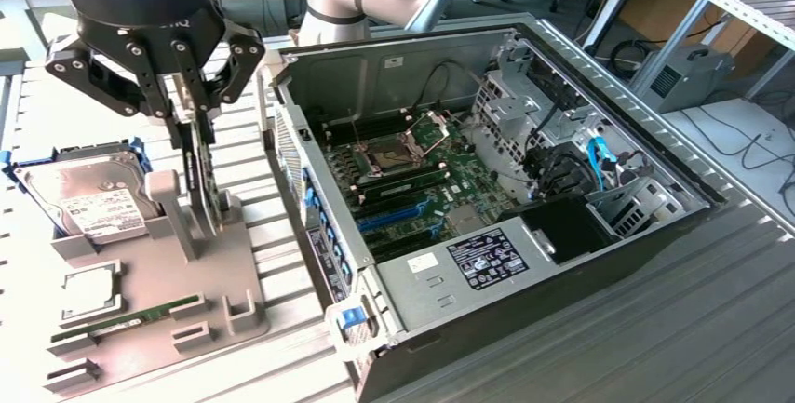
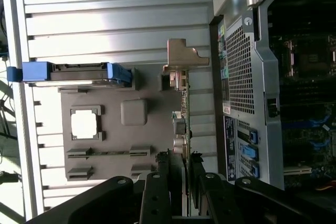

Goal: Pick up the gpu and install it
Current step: 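Pick up the gpu and move the gpu toward the slot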

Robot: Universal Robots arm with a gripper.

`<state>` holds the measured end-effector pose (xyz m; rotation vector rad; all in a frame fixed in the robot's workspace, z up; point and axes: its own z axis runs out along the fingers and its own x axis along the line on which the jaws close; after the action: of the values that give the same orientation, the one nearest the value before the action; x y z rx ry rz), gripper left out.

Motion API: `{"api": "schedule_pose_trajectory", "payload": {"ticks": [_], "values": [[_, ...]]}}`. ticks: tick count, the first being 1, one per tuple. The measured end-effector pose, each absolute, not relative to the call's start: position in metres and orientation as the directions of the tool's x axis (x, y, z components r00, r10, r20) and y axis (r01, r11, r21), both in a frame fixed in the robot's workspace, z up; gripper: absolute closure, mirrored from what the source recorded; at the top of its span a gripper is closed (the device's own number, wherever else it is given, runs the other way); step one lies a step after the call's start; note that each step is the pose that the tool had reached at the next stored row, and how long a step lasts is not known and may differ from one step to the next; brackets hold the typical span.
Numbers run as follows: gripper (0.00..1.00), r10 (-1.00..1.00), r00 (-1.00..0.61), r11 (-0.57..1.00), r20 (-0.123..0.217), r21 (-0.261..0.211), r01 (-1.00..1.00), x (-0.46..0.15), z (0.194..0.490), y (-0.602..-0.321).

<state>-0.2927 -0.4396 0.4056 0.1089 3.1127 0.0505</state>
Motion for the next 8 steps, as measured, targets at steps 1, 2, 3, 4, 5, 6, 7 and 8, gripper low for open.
{"api": "schedule_pose_trajectory", "payload": {"ticks": [1,2,3,4,5,6,7,8], "values": [[0.73,0.070,-0.997,0.997,-0.025,0.033,0.069,-0.2926,0.4060,-0.4396],[0.73,0.070,-0.997,0.997,-0.025,0.033,0.069,-0.2926,0.4064,-0.4396],[0.73,0.070,-0.997,0.997,-0.025,0.033,0.069,-0.2926,0.4069,-0.4396],[0.73,0.070,-0.997,0.997,-0.025,0.033,0.069,-0.2926,0.4072,-0.4396],[0.73,0.070,-0.997,0.997,-0.025,0.033,0.069,-0.2926,0.4076,-0.4396],[0.73,0.070,-0.997,0.997,-0.025,0.033,0.069,-0.2927,0.4080,-0.4396],[0.73,0.070,-0.997,0.997,-0.025,0.033,0.069,-0.2926,0.4088,-0.4396],[0.73,0.070,-0.997,0.997,-0.025,0.033,0.069,-0.2926,0.4093,-0.4396]]}}
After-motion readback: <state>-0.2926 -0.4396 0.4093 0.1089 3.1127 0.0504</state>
